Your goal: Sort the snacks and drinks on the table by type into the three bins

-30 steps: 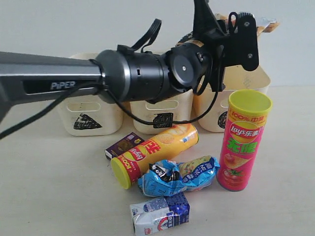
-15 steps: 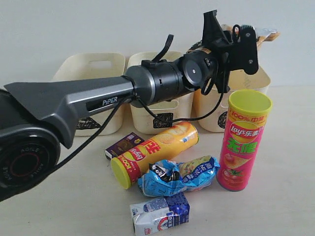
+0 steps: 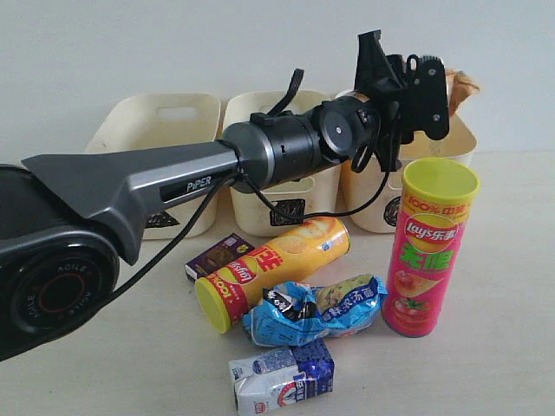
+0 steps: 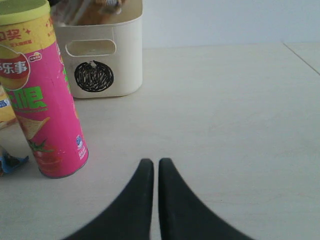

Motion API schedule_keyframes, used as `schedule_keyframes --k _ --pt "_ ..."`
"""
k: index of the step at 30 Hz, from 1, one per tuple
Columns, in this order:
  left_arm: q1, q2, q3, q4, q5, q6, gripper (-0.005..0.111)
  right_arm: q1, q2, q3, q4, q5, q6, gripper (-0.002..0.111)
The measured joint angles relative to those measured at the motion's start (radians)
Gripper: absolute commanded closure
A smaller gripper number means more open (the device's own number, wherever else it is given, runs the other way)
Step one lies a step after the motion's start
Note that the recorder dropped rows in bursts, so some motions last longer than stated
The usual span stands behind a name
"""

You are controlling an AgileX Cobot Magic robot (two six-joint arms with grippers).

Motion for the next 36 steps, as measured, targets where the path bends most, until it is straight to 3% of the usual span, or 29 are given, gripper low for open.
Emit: schedule_keyframes --k 3,11,15,19,24,30,36 --pt "0.000 0.000 0.000 0.000 0.000 0.000 0.020 0.000 0.000 0.000 0.000 0.000 0.000 0.107" --pt "0.000 0.000 -0.007 0.000 -0.038 0.000 0.024 0.000 0.000 0.000 0.000 0.000 0.000 0.107" --pt "-0.006 0.000 -0.007 -0.023 -0.107 0.000 0.055 0.000 0.000 0.000 0.000 0.000 0.000 0.107" --pt "-0.042 -0.023 -0.007 -0.170 -0.163 0.081 0.101 0.000 0.000 0.000 0.000 0.000 0.000 0.107" --pt "-0.100 -0.072 -0.007 -0.340 -0.226 0.246 0.102 0.000 0.000 0.000 0.000 0.000 0.000 0.107" --pt "-0.110 -0.132 0.004 -0.510 -0.239 0.269 0.102 0.000 0.000 0.000 0.000 0.000 0.000 0.107" --pt "-0.110 -0.211 0.109 -0.680 -0.209 0.269 0.102 0.000 0.000 0.000 0.000 0.000 0.000 0.107"
